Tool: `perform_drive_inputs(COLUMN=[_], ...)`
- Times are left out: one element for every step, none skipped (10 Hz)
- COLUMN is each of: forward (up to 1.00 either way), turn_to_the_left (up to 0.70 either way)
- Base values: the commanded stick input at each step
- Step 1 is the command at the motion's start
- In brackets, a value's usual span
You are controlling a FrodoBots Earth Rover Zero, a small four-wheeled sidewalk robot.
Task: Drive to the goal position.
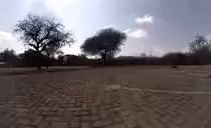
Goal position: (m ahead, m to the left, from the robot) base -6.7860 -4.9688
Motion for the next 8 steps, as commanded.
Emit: perform_drive_inputs(forward=[0.70, 0.70, 0.70, 0.70, 0.70, 0.70, 0.70, 0.70], turn_to_the_left=[0.00, 0.00, 0.00, 0.00, 0.00, 0.00, 0.00, 0.00])
